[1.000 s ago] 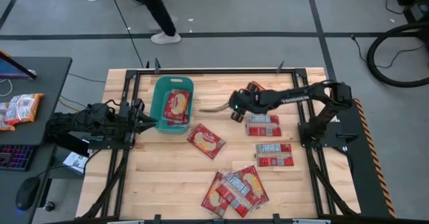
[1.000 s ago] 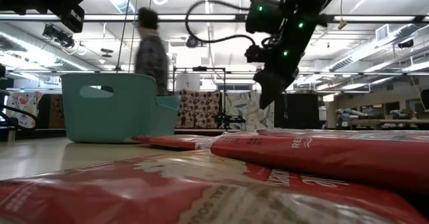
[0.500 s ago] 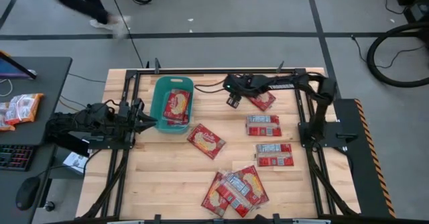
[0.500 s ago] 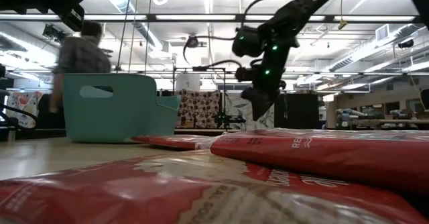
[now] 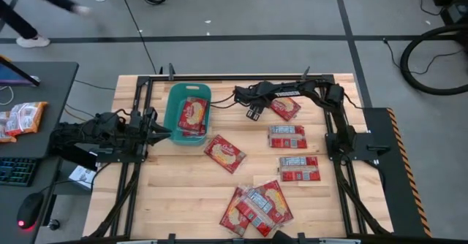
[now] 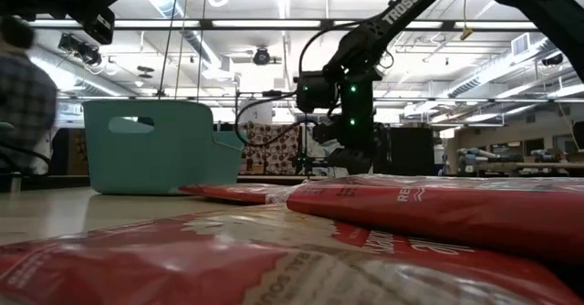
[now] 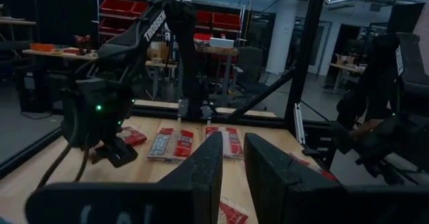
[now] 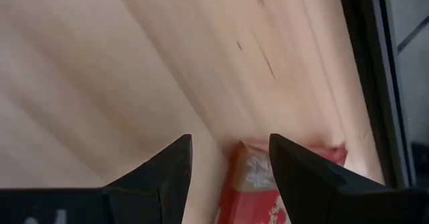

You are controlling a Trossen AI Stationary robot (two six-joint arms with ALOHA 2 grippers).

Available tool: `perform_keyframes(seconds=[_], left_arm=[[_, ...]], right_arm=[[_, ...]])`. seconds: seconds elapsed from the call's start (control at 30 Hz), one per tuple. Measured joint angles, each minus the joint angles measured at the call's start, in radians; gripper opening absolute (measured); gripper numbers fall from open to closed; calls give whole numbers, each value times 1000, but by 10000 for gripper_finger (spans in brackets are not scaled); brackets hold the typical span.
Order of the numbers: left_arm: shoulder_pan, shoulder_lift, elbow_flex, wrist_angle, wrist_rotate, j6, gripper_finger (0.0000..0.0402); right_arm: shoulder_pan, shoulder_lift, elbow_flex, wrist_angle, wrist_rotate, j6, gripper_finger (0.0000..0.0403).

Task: Sort popcorn bags into baskets
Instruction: Put the red popcorn bag into the green bin

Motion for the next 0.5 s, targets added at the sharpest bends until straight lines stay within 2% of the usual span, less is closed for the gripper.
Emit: perform_keyframes(seconds=[0.2, 0.5], left_arm=[[0, 0, 0, 0, 0, 0, 66], [0, 0, 0, 0, 1, -7, 66]], right_arm=[[-17, -4, -22, -28, -23, 64, 187], [-28, -10, -57, 1, -60, 45, 88]])
